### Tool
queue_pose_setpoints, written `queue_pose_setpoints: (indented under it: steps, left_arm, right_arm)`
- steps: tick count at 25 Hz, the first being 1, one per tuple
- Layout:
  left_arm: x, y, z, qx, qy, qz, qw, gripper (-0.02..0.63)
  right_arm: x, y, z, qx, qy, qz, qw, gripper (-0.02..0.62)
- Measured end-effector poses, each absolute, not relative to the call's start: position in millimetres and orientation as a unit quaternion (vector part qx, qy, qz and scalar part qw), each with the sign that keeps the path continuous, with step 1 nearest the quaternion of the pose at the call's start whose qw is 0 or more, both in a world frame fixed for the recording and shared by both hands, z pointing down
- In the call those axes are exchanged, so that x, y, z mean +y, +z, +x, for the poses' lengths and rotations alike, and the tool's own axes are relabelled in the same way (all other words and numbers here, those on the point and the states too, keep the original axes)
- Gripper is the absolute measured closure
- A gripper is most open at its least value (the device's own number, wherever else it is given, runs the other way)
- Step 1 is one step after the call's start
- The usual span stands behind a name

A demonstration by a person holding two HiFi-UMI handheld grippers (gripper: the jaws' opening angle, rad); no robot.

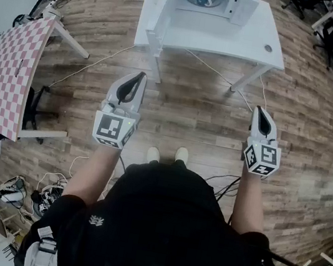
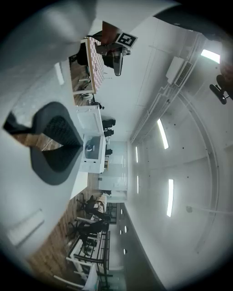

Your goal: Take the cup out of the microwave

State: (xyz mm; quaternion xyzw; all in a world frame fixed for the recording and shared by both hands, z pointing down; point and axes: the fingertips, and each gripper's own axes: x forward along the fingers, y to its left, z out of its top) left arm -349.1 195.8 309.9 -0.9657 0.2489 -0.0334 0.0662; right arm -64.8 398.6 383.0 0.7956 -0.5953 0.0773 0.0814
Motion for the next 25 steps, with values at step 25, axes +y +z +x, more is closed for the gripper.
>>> queue_pose_setpoints:
  steps: [25]
  left_arm:
    - [200.3,300.4,-191.3,0.23,-0.02,-0.968,0.097,0.6]
  right_arm:
    - [434.5,412.7,52.4,-0.584,0.091,0.807,0.026,0.595]
